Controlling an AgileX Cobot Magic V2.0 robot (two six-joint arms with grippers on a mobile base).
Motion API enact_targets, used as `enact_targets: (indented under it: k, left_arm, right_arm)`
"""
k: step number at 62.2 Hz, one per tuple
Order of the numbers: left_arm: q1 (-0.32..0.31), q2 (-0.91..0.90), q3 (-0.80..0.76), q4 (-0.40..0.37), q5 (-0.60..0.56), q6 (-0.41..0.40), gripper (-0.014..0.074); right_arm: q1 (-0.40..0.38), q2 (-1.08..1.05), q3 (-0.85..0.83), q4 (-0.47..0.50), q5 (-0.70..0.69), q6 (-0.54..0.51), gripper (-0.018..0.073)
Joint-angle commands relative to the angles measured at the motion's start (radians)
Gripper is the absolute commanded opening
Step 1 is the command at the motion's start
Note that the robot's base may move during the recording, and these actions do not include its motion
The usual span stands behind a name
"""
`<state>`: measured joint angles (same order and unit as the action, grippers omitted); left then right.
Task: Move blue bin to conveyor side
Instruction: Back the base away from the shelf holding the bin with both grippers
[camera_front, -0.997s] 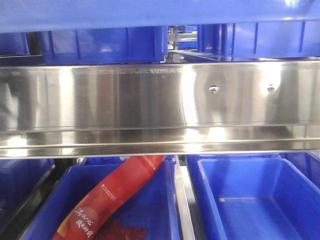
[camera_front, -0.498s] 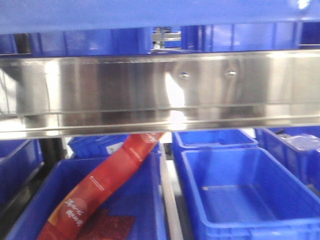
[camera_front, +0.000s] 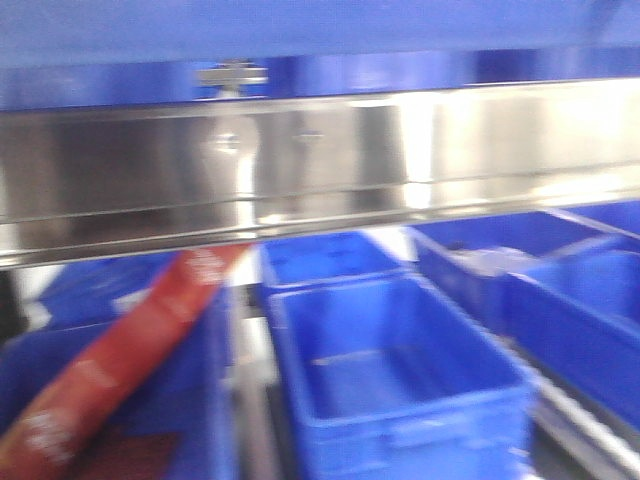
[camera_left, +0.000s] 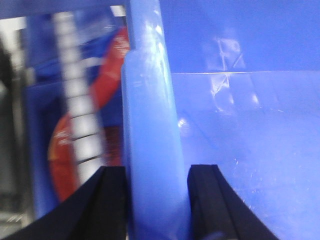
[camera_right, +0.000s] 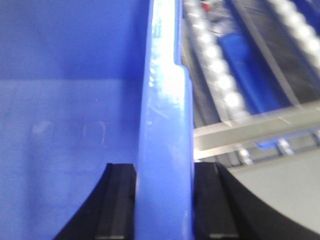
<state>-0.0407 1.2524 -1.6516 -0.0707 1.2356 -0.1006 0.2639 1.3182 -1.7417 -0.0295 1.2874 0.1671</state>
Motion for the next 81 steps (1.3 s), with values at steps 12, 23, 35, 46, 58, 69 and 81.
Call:
enact_targets:
  k: [12, 23, 35, 46, 58, 69, 81]
  left_arm:
    - [-0.003, -0.021, -0.013, -0.006, -0.08, 0.012, -0.0017]
    - [-0.003, -0.021, -0.013, -0.006, -0.08, 0.012, -0.0017]
    - [-0.003, -0.021, -0.013, -0.004, -0.08, 0.012, -0.0017]
    - [-0.003, -0.021, -0.013, -0.004, -0.08, 0.012, -0.0017]
    - [-0.003, -0.021, -0.013, -0.004, -0.08, 0.012, -0.0017]
    - [-0.003, -0.021, -0.013, -0.004, -0.08, 0.012, -0.0017]
    - [-0.003, -0.021, -0.013, -0.004, -0.08, 0.012, -0.0017]
  right_arm:
    - [0.0, -0.026, -0.012, -0.047, -0.092, -0.006, -0.0081]
    - [0.0, -0.026, -0.012, -0.047, -0.092, -0.006, -0.0081]
    - [0.0, -0.026, -0.012, -0.047, -0.092, -0.006, -0.0081]
    - [0.0, -0.026, -0.012, -0.047, -0.092, -0.006, -0.0081]
    - [0.0, -0.026, -0.012, -0.047, -0.092, -0.006, -0.0081]
    - [0.0, -0.026, -0.012, -0.047, -0.092, -0.006, -0.0081]
    - [0.0, -0.026, -0.012, -0.047, -0.092, -0.006, -0.0081]
